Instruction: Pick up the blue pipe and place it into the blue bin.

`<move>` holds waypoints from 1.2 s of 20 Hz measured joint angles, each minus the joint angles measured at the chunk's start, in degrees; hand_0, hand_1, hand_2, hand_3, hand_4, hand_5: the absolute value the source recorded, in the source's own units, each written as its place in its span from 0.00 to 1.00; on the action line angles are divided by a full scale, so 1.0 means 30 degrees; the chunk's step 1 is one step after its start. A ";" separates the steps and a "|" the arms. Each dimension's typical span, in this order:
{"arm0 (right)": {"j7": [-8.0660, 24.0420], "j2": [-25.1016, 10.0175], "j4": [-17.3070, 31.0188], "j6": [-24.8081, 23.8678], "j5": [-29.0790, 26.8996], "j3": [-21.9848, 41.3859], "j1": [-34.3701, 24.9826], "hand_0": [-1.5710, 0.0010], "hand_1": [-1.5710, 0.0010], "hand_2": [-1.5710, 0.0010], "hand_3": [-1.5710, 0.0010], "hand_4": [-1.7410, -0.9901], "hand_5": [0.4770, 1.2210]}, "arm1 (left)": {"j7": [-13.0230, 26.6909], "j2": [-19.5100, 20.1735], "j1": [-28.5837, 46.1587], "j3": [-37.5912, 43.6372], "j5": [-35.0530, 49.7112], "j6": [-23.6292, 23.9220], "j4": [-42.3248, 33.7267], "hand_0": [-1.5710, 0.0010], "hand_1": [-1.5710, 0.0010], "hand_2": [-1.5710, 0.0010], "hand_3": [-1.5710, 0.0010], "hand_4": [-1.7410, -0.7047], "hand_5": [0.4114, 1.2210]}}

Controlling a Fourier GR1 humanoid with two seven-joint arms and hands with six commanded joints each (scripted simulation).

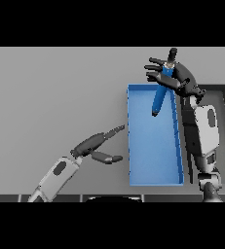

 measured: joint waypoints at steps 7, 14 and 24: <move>0.0399 -0.1916 0.0678 -0.1536 -0.1506 0.4147 0.3199 0.00 0.00 0.00 0.00 0.20 0.86 | -0.0285 -0.0009 -0.0019 0.0067 -0.0032 0.0023 0.0210 1.00 1.00 1.00 1.00 0.83 0.06; 0.0395 -0.5510 0.3305 -0.4718 -0.8465 1.3018 0.1488 0.66 0.70 0.71 0.77 0.61 0.89 | 0.0402 -0.0190 0.0000 -0.0011 0.0015 0.0227 -0.0204 1.00 1.00 1.00 1.00 0.82 0.05; -0.1239 -0.6436 0.3782 -0.3268 -0.5387 1.6824 0.0489 0.96 0.97 0.97 0.97 0.82 0.35 | 0.0147 -0.0384 0.0019 -0.0153 -0.0074 0.0172 0.0082 1.00 1.00 1.00 1.00 0.80 0.06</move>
